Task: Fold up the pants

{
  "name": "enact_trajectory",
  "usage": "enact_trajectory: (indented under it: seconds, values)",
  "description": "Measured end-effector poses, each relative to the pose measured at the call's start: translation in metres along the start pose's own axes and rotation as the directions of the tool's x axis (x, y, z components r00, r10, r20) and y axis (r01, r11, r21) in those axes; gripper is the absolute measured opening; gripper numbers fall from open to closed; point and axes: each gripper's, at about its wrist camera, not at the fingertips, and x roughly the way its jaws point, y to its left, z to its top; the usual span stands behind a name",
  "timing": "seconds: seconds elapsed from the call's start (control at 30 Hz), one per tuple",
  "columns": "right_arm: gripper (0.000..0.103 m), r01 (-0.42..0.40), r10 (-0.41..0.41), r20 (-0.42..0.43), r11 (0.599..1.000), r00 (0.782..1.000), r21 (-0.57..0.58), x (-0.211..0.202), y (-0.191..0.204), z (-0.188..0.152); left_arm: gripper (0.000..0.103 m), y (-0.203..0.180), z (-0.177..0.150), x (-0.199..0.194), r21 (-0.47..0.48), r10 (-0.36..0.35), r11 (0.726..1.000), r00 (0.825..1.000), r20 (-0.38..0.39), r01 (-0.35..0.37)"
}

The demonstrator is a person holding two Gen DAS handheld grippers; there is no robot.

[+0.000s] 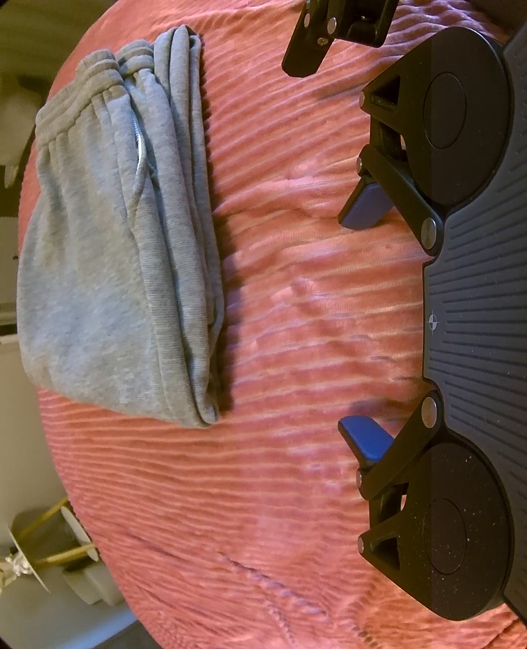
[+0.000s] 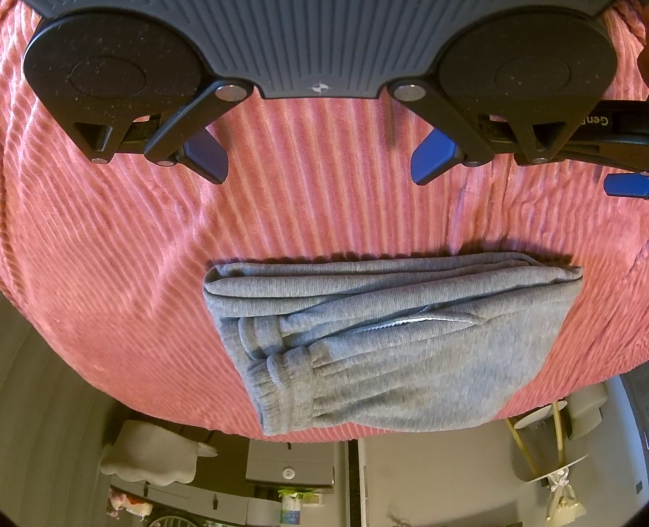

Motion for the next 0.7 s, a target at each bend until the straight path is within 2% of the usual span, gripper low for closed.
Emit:
enact_trajectory:
  seconds: [0.7]
  values:
    - [0.097, 0.000, 0.000, -0.007, 1.000, 1.000, -0.014, 0.0019, -0.0015, 0.0005, 0.101, 0.0021, 0.0012, -0.0050, -0.008, -0.015, 1.000, 1.000, 0.013, 0.016]
